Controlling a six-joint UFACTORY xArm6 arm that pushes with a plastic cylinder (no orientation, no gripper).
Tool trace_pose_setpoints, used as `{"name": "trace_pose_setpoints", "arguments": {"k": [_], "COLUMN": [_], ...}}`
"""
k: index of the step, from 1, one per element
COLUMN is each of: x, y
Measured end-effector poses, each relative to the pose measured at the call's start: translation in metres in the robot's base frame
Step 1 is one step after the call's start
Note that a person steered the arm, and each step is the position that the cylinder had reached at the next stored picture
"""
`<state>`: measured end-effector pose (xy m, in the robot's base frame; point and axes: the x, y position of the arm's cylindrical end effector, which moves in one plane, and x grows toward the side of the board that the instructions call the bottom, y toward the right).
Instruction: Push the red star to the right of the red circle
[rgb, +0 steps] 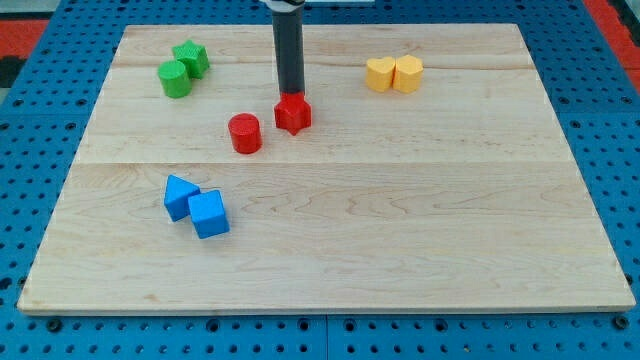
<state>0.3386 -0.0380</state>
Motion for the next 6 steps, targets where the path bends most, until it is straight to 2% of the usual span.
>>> {"name": "trace_pose_setpoints", "arguments": {"k": [1, 3, 6], "x": [-0.001, -0.01, 0.033], "y": [0.018, -0.055, 0.011]}}
